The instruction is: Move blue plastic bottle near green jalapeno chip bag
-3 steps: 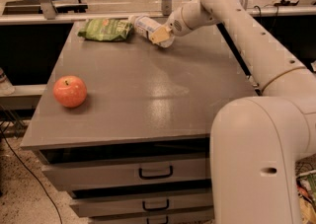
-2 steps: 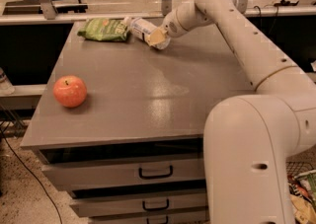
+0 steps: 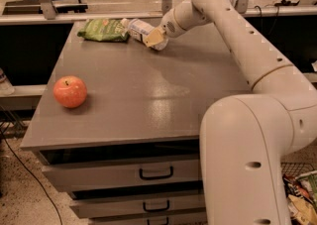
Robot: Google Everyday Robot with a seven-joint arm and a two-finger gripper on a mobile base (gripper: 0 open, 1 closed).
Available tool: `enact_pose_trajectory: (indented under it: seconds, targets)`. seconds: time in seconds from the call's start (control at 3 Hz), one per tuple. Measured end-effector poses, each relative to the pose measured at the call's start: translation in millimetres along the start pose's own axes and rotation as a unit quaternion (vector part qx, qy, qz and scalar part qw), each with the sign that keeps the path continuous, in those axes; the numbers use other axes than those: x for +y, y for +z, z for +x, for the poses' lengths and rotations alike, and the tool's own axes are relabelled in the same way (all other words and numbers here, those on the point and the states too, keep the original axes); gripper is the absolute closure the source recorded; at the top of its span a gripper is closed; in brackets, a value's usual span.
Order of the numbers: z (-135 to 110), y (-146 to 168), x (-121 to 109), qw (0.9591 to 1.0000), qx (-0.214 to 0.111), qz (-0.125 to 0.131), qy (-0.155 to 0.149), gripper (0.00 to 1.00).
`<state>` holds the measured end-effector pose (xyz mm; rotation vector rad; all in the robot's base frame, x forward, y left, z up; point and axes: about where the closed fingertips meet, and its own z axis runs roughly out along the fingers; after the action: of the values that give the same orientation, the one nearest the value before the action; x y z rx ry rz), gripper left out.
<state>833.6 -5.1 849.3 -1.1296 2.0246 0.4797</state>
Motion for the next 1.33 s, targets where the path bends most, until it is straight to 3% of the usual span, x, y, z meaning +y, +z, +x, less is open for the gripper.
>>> enact_pose_trajectory:
  seconds: [0.33, 0.67, 1.33]
  targets:
    - [-1.5, -1.2, -0.1, 1.0000, 0.000, 0.000, 0.000, 0.12]
    - [-1.1, -3.3, -1.7, 1.0000, 0.000, -0.001, 0.000, 0.00]
    - [-4.0, -9.9, -0.7, 0.9999, -0.010, -0.009, 0.003, 0.00]
